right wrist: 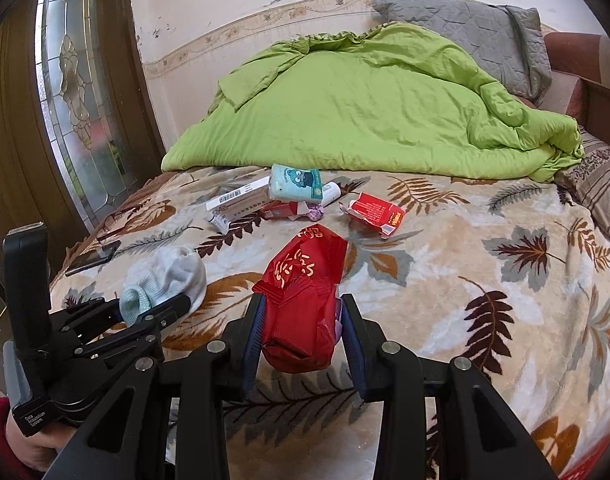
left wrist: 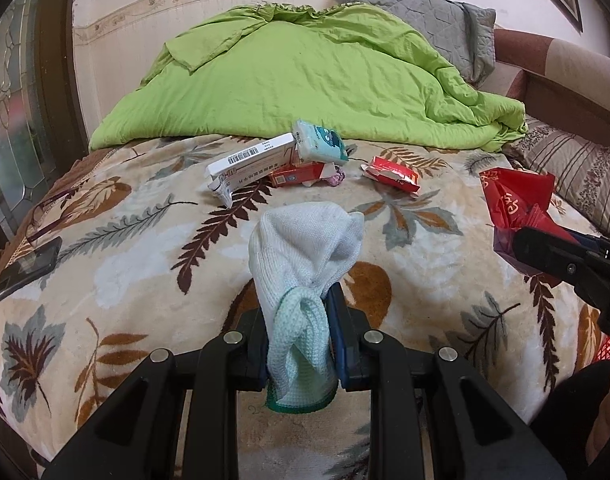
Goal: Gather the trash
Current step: 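Grasp the red bag with the right gripper while the left holds the sock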
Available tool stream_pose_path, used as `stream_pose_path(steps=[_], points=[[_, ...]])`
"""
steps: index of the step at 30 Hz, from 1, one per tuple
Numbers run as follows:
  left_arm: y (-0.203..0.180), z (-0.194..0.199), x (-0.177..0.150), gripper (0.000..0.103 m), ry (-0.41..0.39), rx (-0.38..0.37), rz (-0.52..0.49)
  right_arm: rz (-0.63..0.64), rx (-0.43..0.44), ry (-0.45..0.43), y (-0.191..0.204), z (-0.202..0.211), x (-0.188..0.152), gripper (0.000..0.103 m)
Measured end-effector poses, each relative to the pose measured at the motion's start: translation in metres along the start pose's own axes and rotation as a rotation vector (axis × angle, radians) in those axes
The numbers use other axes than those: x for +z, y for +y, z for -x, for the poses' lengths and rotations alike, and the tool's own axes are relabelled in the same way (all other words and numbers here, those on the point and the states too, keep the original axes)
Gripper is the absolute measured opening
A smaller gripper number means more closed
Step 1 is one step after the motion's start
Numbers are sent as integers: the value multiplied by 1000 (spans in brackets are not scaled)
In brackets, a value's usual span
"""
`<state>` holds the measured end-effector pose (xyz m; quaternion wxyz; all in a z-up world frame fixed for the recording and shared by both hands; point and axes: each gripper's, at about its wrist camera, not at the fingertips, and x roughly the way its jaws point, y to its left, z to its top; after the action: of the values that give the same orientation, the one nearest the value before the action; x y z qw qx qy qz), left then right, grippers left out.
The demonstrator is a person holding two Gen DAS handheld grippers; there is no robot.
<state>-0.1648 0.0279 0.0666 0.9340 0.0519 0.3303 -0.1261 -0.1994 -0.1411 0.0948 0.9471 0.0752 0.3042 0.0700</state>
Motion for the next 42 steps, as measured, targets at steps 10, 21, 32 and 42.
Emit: stream_pose_path(steps=[10,21,32,42], points=[[-2,-2,-2,23,2,0,-6,-1,3,-1,0,-1,0,40],[-3,-1,-5,23,1,0,-11,-1,3,-1,0,-1,0,40],[-4,0,-5,23,-2,0,-14,-2,4,-1,0,0,0,40],[-5,1,-5,23,-4,0,-17,-2,3,-2,0,0,0,40]])
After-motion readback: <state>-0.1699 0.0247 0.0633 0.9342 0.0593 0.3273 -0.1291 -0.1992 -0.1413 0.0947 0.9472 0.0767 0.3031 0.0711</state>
